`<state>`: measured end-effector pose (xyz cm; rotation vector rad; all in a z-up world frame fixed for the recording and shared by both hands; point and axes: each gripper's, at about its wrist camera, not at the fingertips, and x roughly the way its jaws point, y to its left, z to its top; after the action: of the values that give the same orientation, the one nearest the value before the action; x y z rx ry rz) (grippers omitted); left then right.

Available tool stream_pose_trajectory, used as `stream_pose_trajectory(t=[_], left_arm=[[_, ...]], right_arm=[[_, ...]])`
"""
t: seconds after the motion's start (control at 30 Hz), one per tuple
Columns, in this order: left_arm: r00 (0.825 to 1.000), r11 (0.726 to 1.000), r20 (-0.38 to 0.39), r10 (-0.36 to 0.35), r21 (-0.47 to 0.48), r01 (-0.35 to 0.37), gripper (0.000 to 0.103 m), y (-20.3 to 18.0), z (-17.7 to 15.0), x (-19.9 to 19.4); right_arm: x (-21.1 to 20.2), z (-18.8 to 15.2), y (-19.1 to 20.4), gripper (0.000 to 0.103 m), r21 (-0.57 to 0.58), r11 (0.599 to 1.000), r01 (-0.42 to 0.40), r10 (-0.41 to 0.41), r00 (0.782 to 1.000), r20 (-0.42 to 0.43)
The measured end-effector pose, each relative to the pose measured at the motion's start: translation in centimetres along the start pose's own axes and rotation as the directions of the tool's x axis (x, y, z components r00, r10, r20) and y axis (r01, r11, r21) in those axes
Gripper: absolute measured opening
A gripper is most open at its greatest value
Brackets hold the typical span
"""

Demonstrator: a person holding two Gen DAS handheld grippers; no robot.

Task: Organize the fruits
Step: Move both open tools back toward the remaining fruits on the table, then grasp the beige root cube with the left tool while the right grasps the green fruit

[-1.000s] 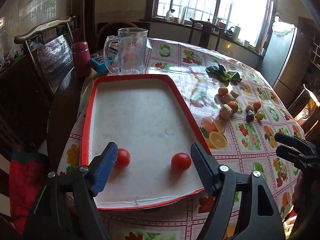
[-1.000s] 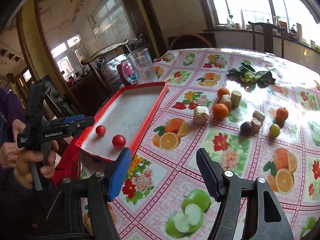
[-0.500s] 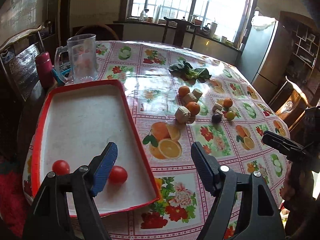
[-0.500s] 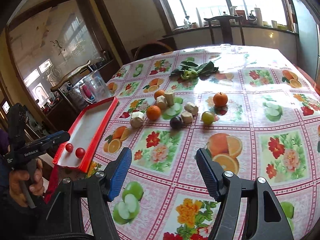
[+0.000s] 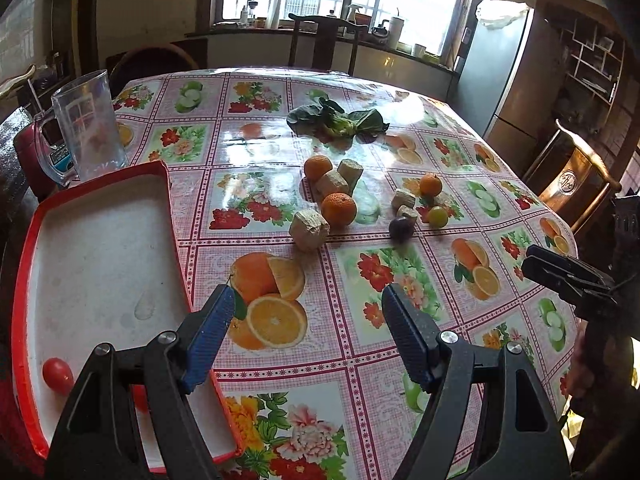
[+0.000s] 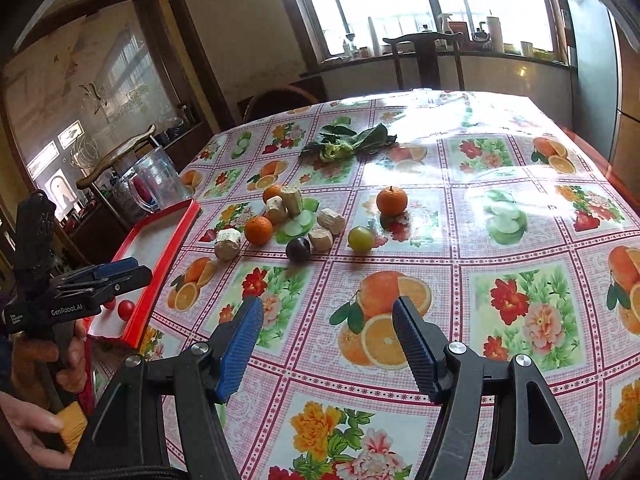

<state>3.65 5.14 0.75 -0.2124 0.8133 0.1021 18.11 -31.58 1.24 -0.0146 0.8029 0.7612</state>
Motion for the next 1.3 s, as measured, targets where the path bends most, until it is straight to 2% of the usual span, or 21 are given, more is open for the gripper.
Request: stream_pose_trajectory(t=[0.43, 0.9, 1.2, 1.3], left_arm=[[0.998, 1.0, -0.058, 0.007, 0.027, -0.006, 0.076, -0.7, 0.8, 3.6], [0.997, 0.997, -0.066, 0.026, 0.073, -0.022, 0.076, -0.9, 2.5, 6.2], [0.996, 0.998, -0.088, 0.027, 0.059, -0.022, 0.076, -0.1, 3.2, 8.7], [0.996, 0.999, -0.091, 0.019, 0.05, -0.015, 0.076, 0.1, 3.6, 9.3]], right_arm=[[1.7, 0.4, -1.6, 0.068, 0.008, 0.999, 0.031, -0.031, 0.999, -0.023], [4.5, 1.3, -2.1, 0.064, -0.015, 0.998, 0.06, -0.061, 0.997, -0.05], [8.7, 3.1, -2.2, 0.051, -0.025, 0.996, 0.089, -0.09, 0.992, -0.089], [10.1, 3.5, -2.0, 0.049, -0.033, 0.995, 0.097, -0.099, 0.99, -0.102]])
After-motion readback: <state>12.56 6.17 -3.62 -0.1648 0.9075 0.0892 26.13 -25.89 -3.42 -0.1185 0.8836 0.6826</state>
